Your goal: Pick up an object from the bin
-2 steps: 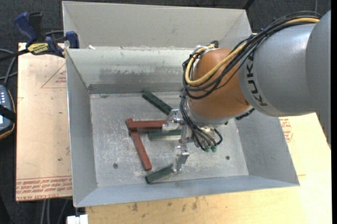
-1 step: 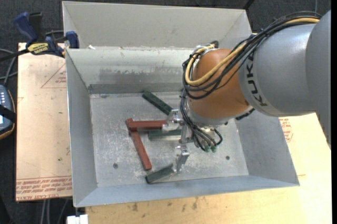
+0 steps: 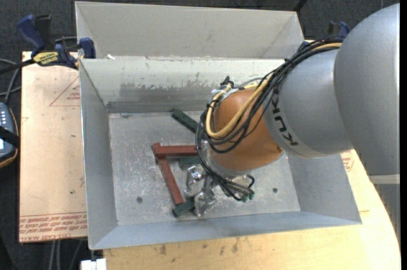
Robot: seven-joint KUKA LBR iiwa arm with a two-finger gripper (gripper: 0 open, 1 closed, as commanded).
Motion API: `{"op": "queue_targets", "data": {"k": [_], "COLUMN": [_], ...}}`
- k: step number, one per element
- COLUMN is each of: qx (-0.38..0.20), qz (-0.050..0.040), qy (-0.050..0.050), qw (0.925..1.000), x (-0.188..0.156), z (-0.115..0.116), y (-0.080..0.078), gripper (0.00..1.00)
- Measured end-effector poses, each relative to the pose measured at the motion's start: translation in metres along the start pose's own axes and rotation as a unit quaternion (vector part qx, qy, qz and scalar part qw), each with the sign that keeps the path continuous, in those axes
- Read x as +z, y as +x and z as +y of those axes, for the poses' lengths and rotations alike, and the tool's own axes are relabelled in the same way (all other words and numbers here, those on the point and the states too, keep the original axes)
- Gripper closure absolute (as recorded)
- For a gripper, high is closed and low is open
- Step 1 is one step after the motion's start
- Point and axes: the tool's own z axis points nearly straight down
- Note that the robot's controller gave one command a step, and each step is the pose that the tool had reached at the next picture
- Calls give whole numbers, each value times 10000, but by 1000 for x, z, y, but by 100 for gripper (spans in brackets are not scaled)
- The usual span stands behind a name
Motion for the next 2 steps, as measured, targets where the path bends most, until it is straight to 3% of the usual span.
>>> {"op": "queue_targets", "data": {"k": [1, 2], "qx": [1, -285], "qz": [-1, 7], "qy": [-1, 2], "qw": [10000, 9996], "x": [0, -154], "z": [0, -34], "y": [0, -2], "gripper": [100, 100]}}
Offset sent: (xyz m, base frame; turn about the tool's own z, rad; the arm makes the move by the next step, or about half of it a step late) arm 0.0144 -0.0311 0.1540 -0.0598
